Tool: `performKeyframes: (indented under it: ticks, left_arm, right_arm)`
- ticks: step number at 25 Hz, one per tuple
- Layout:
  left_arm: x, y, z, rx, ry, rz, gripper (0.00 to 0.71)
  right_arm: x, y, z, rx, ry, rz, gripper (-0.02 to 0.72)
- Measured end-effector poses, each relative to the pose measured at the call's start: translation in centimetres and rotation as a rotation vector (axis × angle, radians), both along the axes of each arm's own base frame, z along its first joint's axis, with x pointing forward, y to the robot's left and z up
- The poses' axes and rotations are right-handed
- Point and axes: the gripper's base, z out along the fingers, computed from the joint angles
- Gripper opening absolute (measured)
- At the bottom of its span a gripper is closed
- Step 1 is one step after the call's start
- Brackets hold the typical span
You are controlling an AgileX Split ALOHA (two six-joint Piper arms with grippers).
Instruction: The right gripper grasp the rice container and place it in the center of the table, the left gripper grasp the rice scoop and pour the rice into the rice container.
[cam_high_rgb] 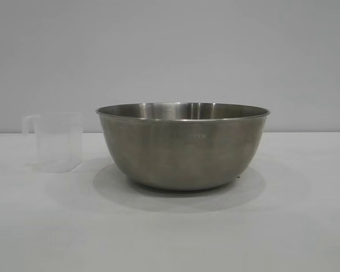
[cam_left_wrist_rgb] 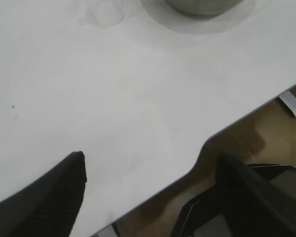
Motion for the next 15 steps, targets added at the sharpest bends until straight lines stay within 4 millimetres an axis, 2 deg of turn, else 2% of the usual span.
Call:
performKeyframes:
  ticks: [5,9,15]
  left_arm:
    - [-0.7,0.5,0.0,-0.045,-0.050,0.037,0.516]
    - [-0.5,0.4,-1.2,-0.060,-0.080,0.038,0.516]
    - [-0.2,0.3,-1.1,-0.081,-0.128,0.040,0.516]
  right_arm:
    - [0.0,0.0,0.0,0.000,0.000,0.000,0.479]
    - [0.0,0.0,0.0,0.000,0.000,0.000,0.479]
    - [0.0,0.0,0.0,0.000,0.000,0.000,0.479]
